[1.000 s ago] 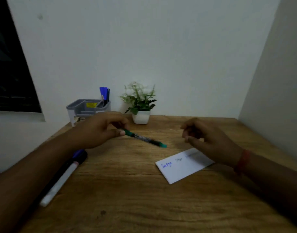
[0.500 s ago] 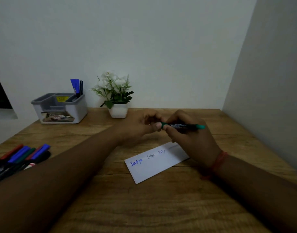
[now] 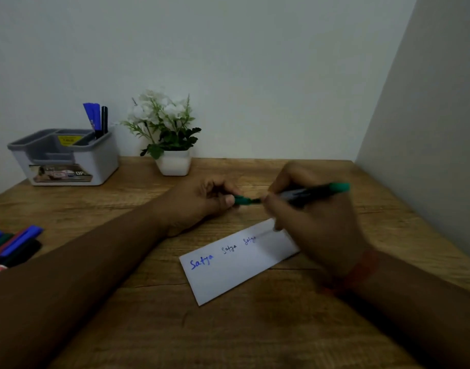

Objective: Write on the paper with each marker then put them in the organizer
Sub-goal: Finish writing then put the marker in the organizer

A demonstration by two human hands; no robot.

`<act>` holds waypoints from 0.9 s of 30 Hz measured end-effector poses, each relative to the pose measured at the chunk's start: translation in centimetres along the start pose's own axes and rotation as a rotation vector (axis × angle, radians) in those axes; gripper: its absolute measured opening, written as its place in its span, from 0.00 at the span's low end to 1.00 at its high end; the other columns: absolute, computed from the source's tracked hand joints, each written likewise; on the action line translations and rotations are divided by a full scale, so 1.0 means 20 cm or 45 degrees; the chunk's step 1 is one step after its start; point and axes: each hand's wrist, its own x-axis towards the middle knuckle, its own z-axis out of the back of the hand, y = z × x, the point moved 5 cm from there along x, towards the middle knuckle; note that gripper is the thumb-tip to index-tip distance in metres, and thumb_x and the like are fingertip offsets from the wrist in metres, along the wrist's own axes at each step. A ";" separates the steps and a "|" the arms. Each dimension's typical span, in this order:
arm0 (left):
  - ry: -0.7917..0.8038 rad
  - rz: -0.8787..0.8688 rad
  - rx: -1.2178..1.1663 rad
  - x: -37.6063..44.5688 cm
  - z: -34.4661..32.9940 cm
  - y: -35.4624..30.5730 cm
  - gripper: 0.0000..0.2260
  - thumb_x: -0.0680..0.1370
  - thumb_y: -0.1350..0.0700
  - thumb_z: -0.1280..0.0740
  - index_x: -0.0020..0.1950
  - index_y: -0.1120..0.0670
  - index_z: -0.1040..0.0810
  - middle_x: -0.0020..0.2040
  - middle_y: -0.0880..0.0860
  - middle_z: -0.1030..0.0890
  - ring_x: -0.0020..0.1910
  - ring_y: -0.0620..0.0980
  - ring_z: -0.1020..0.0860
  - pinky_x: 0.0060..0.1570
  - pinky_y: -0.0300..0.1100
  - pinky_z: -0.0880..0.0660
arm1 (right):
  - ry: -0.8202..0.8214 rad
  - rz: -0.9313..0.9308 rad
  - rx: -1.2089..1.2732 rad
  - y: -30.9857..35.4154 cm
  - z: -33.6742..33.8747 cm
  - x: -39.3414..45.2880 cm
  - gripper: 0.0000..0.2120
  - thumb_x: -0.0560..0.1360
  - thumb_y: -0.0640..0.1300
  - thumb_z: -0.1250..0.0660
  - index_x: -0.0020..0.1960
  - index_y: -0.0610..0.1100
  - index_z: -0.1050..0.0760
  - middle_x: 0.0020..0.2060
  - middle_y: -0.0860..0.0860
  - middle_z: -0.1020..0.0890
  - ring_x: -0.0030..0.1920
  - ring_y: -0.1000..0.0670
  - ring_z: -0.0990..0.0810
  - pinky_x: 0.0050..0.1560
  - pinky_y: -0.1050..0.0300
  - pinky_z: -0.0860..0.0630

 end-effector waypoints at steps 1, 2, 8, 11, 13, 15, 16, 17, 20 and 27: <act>-0.039 0.029 0.025 0.00 0.01 0.01 0.05 0.79 0.60 0.32 0.51 0.52 0.19 0.42 0.45 0.17 0.45 0.42 0.21 0.47 0.37 0.26 | -0.088 0.031 0.007 0.03 0.05 0.01 0.08 0.74 0.37 0.29 0.38 0.38 0.26 0.30 0.46 0.21 0.30 0.48 0.20 0.30 0.45 0.24; -0.054 0.041 0.088 0.00 0.02 0.01 0.05 0.78 0.59 0.32 0.51 0.50 0.19 0.42 0.44 0.18 0.44 0.42 0.21 0.46 0.36 0.26 | -0.157 0.060 0.019 0.06 0.10 0.03 0.08 0.75 0.36 0.29 0.39 0.38 0.26 0.30 0.47 0.21 0.30 0.48 0.19 0.30 0.46 0.24; -0.082 0.024 0.522 -0.01 -0.05 -0.04 0.04 0.78 0.54 0.30 0.50 0.46 0.20 0.47 0.41 0.20 0.46 0.37 0.24 0.42 0.29 0.28 | -0.113 -0.147 -0.009 -0.04 0.08 0.02 0.04 0.77 0.37 0.30 0.45 0.42 0.24 0.35 0.50 0.19 0.34 0.51 0.16 0.35 0.48 0.20; -0.146 0.057 0.632 -0.01 -0.06 -0.04 0.06 0.77 0.55 0.29 0.53 0.47 0.21 0.47 0.40 0.22 0.45 0.34 0.25 0.39 0.25 0.32 | -0.084 -0.313 0.048 -0.12 0.07 0.02 0.02 0.78 0.38 0.32 0.47 0.44 0.23 0.39 0.51 0.17 0.38 0.52 0.15 0.43 0.51 0.17; -0.160 0.078 0.644 -0.03 -0.06 -0.04 0.08 0.76 0.54 0.29 0.55 0.47 0.22 0.49 0.40 0.23 0.47 0.35 0.26 0.40 0.26 0.32 | -0.079 -0.391 0.088 -0.15 0.07 0.03 0.04 0.79 0.38 0.34 0.49 0.45 0.21 0.43 0.51 0.16 0.41 0.53 0.14 0.48 0.51 0.16; -0.200 0.052 0.701 -0.03 -0.05 -0.06 0.10 0.77 0.51 0.30 0.57 0.46 0.23 0.52 0.40 0.24 0.50 0.37 0.27 0.42 0.28 0.34 | -0.066 -0.457 0.135 -0.17 0.06 0.03 0.05 0.79 0.37 0.35 0.49 0.43 0.21 0.44 0.49 0.15 0.44 0.52 0.13 0.53 0.48 0.16; -0.233 0.033 0.740 -0.04 -0.05 -0.07 0.11 0.78 0.50 0.31 0.59 0.47 0.24 0.54 0.40 0.25 0.52 0.37 0.28 0.43 0.29 0.35 | -0.061 -0.493 0.185 -0.18 0.06 0.03 0.06 0.79 0.36 0.36 0.49 0.42 0.20 0.43 0.48 0.15 0.45 0.51 0.13 0.55 0.46 0.17; -0.263 0.021 0.776 -0.04 -0.05 -0.08 0.12 0.78 0.48 0.32 0.61 0.47 0.25 0.57 0.41 0.26 0.55 0.39 0.30 0.47 0.30 0.35 | -0.051 -0.530 0.234 -0.18 0.06 0.03 0.06 0.79 0.36 0.36 0.48 0.41 0.20 0.43 0.47 0.14 0.46 0.50 0.13 0.56 0.44 0.17; -0.323 -0.009 0.898 -0.04 -0.05 -0.09 0.19 0.79 0.42 0.36 0.68 0.47 0.29 0.66 0.46 0.28 0.67 0.47 0.34 0.66 0.47 0.35 | 0.036 -0.599 0.213 -0.18 0.06 0.04 0.03 0.75 0.36 0.31 0.45 0.42 0.21 0.44 0.47 0.14 0.49 0.48 0.14 0.58 0.42 0.18; -0.166 0.052 1.185 -0.06 -0.13 -0.08 0.30 0.79 0.34 0.48 0.78 0.44 0.48 0.81 0.48 0.52 0.79 0.52 0.57 0.75 0.63 0.57 | 0.331 -0.755 0.346 -0.11 0.04 0.06 0.04 0.74 0.29 0.32 0.45 0.35 0.21 0.39 0.41 0.17 0.40 0.45 0.17 0.50 0.48 0.17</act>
